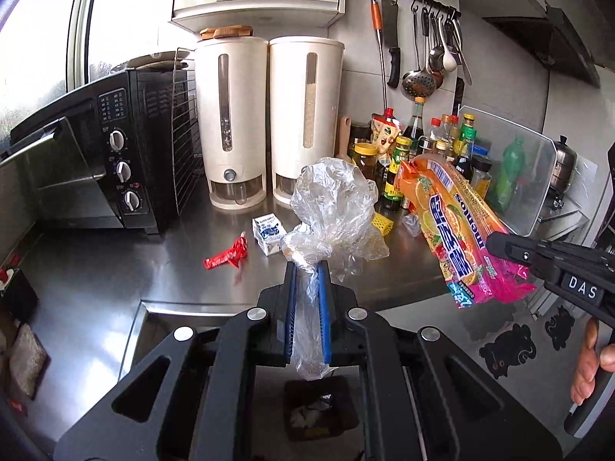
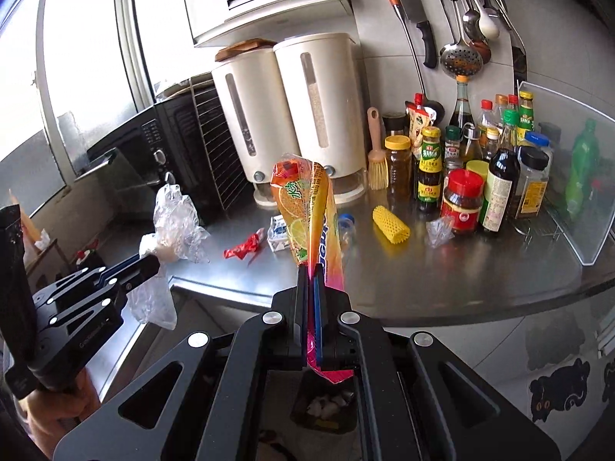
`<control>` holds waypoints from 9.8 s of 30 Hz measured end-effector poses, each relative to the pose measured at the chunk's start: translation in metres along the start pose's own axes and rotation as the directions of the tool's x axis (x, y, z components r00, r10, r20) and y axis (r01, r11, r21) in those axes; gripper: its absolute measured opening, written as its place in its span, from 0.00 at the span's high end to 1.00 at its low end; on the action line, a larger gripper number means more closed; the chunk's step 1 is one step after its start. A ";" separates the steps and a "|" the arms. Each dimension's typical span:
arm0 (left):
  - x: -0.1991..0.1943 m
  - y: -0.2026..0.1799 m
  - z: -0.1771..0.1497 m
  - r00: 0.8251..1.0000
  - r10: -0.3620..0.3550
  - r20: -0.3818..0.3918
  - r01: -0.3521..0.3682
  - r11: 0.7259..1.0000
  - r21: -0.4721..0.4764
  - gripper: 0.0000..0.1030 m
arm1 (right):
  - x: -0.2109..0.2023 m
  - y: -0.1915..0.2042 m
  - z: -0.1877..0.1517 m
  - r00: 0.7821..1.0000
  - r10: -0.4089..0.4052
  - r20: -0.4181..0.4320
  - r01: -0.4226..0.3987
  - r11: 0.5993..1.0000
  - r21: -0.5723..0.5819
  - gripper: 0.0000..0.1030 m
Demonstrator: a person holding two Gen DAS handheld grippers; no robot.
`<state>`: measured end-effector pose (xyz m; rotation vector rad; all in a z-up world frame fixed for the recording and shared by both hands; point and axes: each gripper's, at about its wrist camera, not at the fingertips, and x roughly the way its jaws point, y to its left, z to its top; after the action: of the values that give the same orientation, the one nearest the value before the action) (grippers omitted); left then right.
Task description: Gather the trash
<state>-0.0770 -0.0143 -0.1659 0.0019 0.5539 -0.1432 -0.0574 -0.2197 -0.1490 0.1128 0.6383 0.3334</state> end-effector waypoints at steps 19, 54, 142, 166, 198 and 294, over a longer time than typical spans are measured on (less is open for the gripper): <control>0.128 0.006 -0.228 0.930 -0.067 -0.361 0.045 0.997 -0.068 0.91 | 0.122 -0.047 -0.235 0.926 0.072 -0.371 -0.019 0.989 0.146 0.96; 0.363 0.029 -0.373 0.668 -0.108 -0.736 0.008 0.990 -0.138 0.92 | 0.364 -0.093 -0.348 0.703 0.129 -0.699 0.131 0.943 0.306 0.96; 0.262 0.134 0.019 0.957 -0.007 -0.291 -0.018 0.997 -0.081 0.19 | 0.245 -0.030 0.039 0.957 -0.027 -0.290 0.072 0.987 0.146 0.17; 0.302 0.137 0.007 0.936 -0.030 -0.352 0.010 0.998 -0.059 1.00 | 0.284 -0.049 0.007 0.928 -0.024 -0.372 0.092 0.982 0.164 0.39; 0.206 0.083 0.027 0.970 0.045 -0.240 -0.038 0.999 0.034 0.80 | 0.163 -0.042 0.018 0.977 -0.027 -0.213 0.056 0.990 0.130 0.39; 0.315 0.014 -0.352 0.705 -0.179 -0.686 0.084 0.982 -0.169 1.00 | 0.330 -0.085 -0.320 0.745 0.048 -0.666 0.157 0.957 0.245 0.39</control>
<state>0.0057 -0.0286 -0.6309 -0.1130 1.3379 -0.2510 0.0216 -0.1876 -0.6089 0.2583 1.4126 0.2138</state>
